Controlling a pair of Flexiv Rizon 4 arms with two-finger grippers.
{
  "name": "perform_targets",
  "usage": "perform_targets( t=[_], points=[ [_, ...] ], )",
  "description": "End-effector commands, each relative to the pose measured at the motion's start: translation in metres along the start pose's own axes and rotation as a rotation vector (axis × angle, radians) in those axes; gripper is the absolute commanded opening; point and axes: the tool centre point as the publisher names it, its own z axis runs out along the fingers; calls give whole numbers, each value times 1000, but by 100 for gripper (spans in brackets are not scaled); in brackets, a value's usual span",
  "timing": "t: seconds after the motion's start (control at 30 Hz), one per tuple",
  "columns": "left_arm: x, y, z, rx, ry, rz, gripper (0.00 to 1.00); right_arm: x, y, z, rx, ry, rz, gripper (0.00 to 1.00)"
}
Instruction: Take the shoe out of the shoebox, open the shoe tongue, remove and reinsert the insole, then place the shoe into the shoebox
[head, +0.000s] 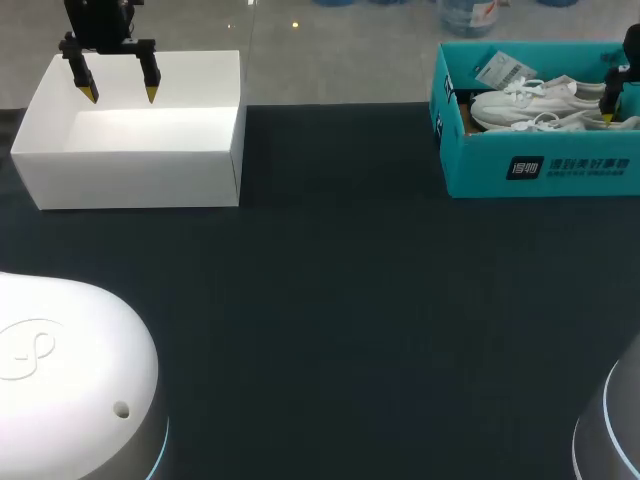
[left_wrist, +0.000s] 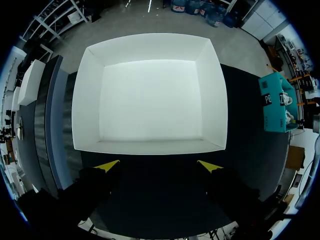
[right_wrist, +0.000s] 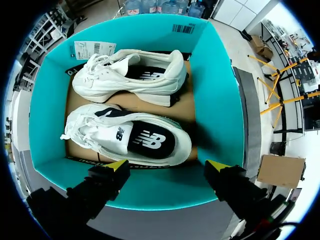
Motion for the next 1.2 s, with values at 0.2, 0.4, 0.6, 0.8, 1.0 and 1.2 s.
perform_targets(
  t=[0.2, 0.4, 0.6, 0.8, 1.0, 1.2],
  points=[
    [0, 0, 0, 0, 0, 0, 100, -10, 7, 27, -18, 6, -22, 100],
    [0, 0, 0, 0, 0, 0, 100, -11, 10, 42, -10, 17, -39, 100],
    [0, 0, 0, 0, 0, 0, 100, -9, 13, 54, 15, 23, -46, 100],
    [0, 0, 0, 0, 0, 0, 100, -8, 10, 65, 45, 16, -29, 42],
    [0, 0, 0, 0, 0, 0, 100, -9, 7, 72, 73, -14, -13, 0],
    [0, 0, 0, 0, 0, 0, 100, -15, 6, 68, 98, -39, 19, 0]
  ],
)
